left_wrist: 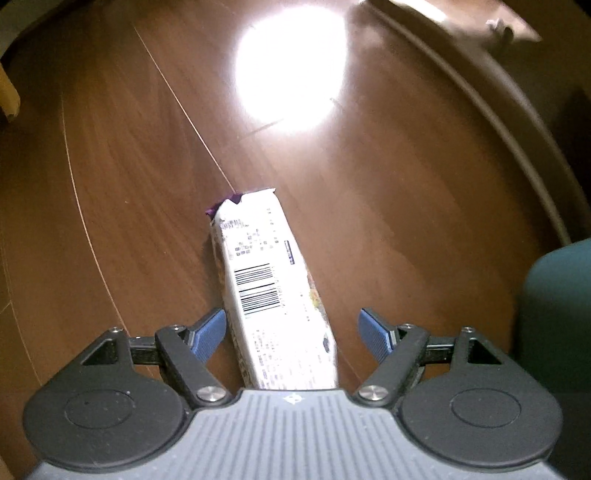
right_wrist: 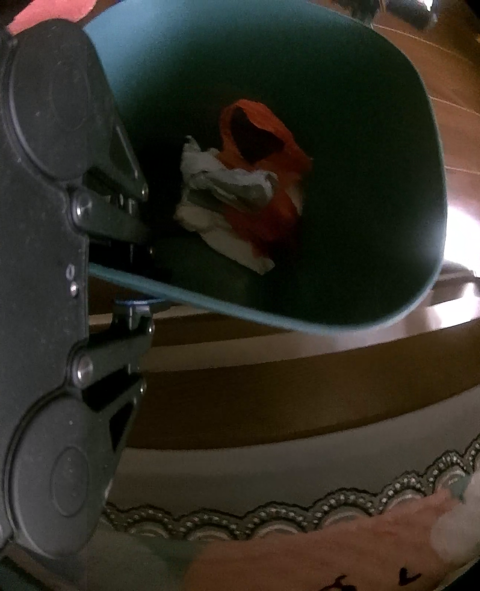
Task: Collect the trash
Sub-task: 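Grasp the white-and-purple biscuit packet with the left tool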
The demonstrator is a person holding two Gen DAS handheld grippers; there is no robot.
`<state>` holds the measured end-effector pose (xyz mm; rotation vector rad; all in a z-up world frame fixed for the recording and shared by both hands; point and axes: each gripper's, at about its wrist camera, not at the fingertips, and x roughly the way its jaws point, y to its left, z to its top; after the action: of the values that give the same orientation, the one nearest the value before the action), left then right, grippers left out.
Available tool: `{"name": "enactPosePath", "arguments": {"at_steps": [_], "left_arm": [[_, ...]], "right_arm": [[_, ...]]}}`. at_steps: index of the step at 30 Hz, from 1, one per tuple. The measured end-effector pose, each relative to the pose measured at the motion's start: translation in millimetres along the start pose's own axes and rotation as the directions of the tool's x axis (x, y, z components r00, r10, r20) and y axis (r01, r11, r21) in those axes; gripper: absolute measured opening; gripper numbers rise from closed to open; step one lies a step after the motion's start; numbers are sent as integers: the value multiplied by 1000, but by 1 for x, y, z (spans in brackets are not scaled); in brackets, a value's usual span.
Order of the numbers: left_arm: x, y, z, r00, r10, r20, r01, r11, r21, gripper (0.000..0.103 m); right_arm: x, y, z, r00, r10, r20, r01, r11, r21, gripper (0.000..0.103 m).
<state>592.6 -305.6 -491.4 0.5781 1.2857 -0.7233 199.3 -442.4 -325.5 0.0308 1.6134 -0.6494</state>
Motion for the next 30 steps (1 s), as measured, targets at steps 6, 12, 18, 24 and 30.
{"name": "enactPosePath", "arguments": {"at_steps": [6, 12, 18, 24, 30], "left_arm": [[19, -10, -3, 998, 58, -8, -58, 998, 24, 77], [22, -10, -6, 993, 115, 3, -115, 993, 22, 46], [0, -7, -6, 991, 121, 49, -122, 992, 19, 45], [-59, -4, -6, 992, 59, 112, -64, 997, 46, 44], [-157, -16, -8, 968, -71, 240, 36, 989, 144, 44]], "right_arm": [[6, -6, -20, 999, 19, -48, -17, 998, 53, 9], [13, -8, -25, 994, 42, -102, -29, 992, 119, 10], [11, -11, -13, 992, 70, -107, -48, 979, 197, 11], [0, -3, -4, 996, 55, -66, -40, 977, 211, 10], [-9, 3, 17, 1000, 23, -15, -19, 979, 205, 6]]}}
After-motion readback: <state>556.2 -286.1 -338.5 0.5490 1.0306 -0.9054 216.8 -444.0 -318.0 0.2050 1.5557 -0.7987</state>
